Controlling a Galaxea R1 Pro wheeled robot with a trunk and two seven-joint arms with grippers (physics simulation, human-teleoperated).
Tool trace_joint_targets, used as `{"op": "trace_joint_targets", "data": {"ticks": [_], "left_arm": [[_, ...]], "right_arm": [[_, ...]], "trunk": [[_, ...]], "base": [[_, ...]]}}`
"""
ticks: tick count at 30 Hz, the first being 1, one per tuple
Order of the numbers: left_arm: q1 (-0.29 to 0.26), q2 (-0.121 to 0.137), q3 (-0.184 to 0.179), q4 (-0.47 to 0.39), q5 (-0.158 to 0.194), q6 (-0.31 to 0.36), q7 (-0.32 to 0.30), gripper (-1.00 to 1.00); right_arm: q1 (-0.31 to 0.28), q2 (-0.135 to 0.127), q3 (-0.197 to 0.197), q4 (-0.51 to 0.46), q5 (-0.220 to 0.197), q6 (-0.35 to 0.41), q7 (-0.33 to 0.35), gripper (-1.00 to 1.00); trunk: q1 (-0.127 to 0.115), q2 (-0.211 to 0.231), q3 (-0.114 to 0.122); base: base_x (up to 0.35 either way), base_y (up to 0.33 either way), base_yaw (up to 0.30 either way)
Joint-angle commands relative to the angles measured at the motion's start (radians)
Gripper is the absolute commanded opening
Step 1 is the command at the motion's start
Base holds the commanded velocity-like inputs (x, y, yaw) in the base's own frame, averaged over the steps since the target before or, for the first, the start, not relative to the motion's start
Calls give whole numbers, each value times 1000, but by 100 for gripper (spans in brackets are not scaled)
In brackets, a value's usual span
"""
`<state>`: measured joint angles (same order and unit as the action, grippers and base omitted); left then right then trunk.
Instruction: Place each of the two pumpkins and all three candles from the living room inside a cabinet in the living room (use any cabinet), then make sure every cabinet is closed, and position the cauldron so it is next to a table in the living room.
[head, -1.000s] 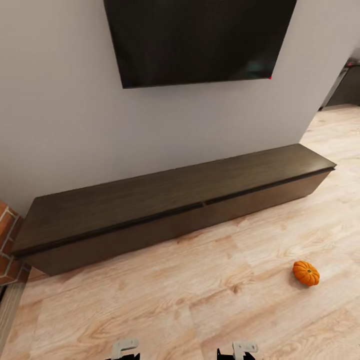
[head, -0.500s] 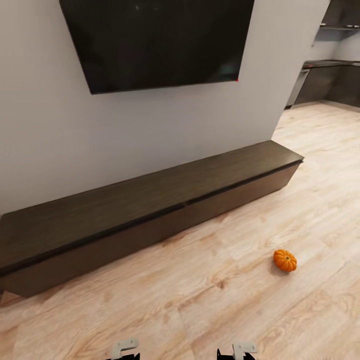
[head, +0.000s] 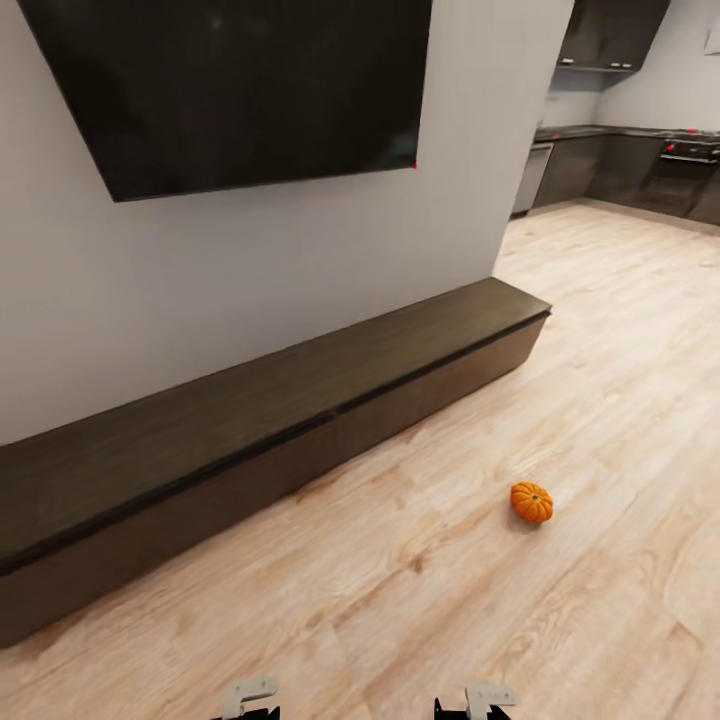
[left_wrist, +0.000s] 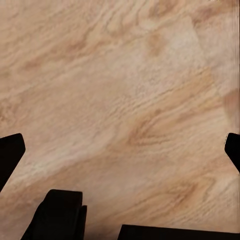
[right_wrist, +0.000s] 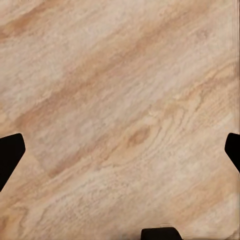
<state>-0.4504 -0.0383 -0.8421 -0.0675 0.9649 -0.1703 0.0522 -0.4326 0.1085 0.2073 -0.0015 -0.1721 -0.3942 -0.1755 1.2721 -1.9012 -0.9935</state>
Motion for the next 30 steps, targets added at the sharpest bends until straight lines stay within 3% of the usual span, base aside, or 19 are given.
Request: {"op": "trace_joint_targets", "data": {"ticks": [1,30], "left_arm": [[0,0,0,0,0,0,0,100],[0,0,0,0,0,0,0,100]], "right_arm": [[0,0,0,0,0,0,0,100],[0,-1,0,0,0,0,1,100]], "trunk": [[0,0,1],[0,0,31]], "base": [[0,0,-260],[0,0,-260]]}}
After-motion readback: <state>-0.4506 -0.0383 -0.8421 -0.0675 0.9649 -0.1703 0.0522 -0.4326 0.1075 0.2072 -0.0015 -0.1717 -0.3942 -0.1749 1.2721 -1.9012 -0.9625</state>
